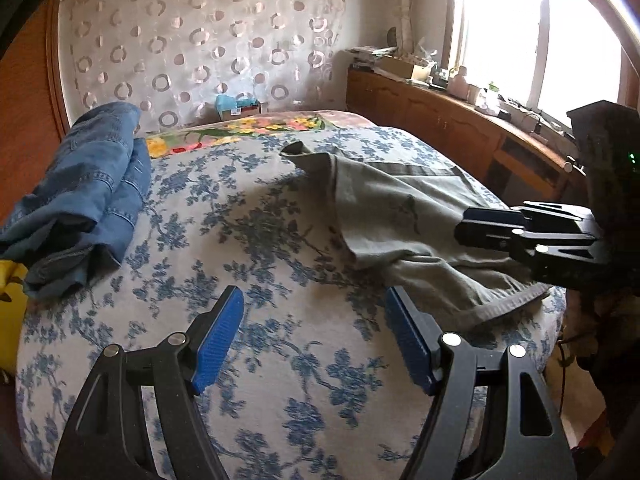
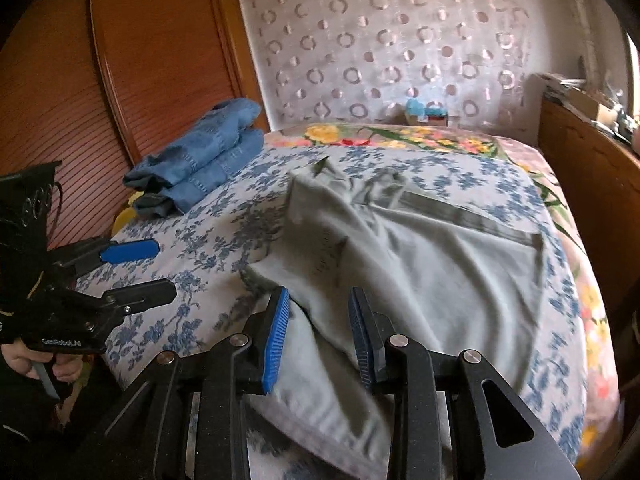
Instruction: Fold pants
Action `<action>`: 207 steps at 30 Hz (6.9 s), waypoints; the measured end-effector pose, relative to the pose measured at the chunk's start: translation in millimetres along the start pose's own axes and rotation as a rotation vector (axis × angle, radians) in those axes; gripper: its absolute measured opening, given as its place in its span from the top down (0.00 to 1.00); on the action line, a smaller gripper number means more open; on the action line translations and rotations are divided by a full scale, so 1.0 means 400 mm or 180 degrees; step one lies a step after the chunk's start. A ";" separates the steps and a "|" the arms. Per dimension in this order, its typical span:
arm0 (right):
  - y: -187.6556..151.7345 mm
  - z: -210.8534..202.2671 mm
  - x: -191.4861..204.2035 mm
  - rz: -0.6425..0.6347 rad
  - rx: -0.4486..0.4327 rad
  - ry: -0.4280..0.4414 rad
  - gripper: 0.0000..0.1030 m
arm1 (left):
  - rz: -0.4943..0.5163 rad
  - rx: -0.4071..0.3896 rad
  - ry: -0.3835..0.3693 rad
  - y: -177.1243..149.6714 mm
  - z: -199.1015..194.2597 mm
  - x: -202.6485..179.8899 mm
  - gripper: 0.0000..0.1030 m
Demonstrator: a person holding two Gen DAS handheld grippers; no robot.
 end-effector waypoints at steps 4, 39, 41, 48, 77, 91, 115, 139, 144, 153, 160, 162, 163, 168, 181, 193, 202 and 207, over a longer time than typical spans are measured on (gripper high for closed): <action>0.032 0.040 0.005 -0.0069 0.0098 0.0065 0.69 | -0.0019 -0.0006 0.0003 0.021 -0.004 0.027 0.28; 0.103 0.222 0.050 -0.0441 0.0698 0.0107 0.95 | -0.0190 0.0163 -0.0059 0.067 0.067 0.153 0.28; 0.113 0.209 0.040 -0.0410 0.0667 0.0107 0.96 | -0.0190 0.0174 -0.0057 0.071 0.072 0.150 0.28; 0.171 0.128 -0.040 -0.0260 0.0360 -0.0050 0.96 | -0.0178 0.0195 -0.0090 0.092 0.094 0.125 0.28; 0.170 0.091 -0.374 0.0297 0.0318 -0.1106 0.96 | 0.0116 0.0467 -0.0226 0.104 0.203 -0.034 0.28; 0.153 0.047 -0.340 0.0344 0.0307 -0.0961 0.75 | 0.0134 0.0453 -0.0250 0.076 0.181 -0.060 0.28; 0.084 -0.032 -0.367 0.0515 0.0371 -0.0986 0.74 | 0.0104 0.0462 -0.0285 0.012 0.147 -0.088 0.28; -0.107 -0.232 -0.185 0.0446 0.0253 -0.0753 0.60 | 0.0292 0.0198 -0.0251 -0.077 -0.013 -0.162 0.28; -0.133 -0.246 -0.165 0.0458 0.0227 -0.0757 0.60 | 0.0272 0.0257 -0.0253 -0.095 -0.015 -0.156 0.28; -0.149 -0.225 -0.142 0.0568 0.0205 -0.0651 0.60 | 0.0394 0.0424 -0.0330 -0.100 0.032 -0.171 0.44; -0.149 -0.202 -0.124 0.0585 0.0211 -0.0627 0.60 | 0.0400 0.0446 -0.0356 -0.089 0.070 -0.178 0.57; -0.151 -0.194 -0.120 0.0584 0.0226 -0.0628 0.60 | 0.0410 0.0426 -0.0360 -0.084 0.074 -0.180 0.58; -0.152 -0.191 -0.119 0.0588 0.0232 -0.0630 0.60 | 0.0412 0.0417 -0.0353 -0.082 0.075 -0.181 0.58; -0.157 -0.171 -0.119 0.0643 0.0293 -0.0672 0.60 | 0.0391 0.0419 -0.0372 -0.083 0.082 -0.180 0.58; -0.167 -0.153 -0.112 0.0627 0.0308 -0.0750 0.60 | 0.0420 0.0300 -0.0535 -0.089 0.056 -0.196 0.87; -0.185 -0.190 -0.135 0.0714 0.0183 -0.0837 0.60 | 0.0448 0.0341 -0.0516 -0.114 0.047 -0.199 0.88; -0.190 -0.182 -0.141 0.0711 0.0241 -0.0829 0.60 | 0.0445 0.0341 -0.0503 -0.116 0.049 -0.197 0.88; -0.188 -0.177 -0.139 0.0662 0.0237 -0.0806 0.60 | 0.0428 0.0344 -0.0517 -0.118 0.049 -0.198 0.87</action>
Point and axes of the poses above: each gripper's, at about its wrist camera, not at the fingertips, and z roughly the way its jaws point, x to its left, y to its top, the point moved 1 cm from there along z, roughly the way its jaws point, and after that the axes turned 5 degrees about -z, right-handed, at the moved point
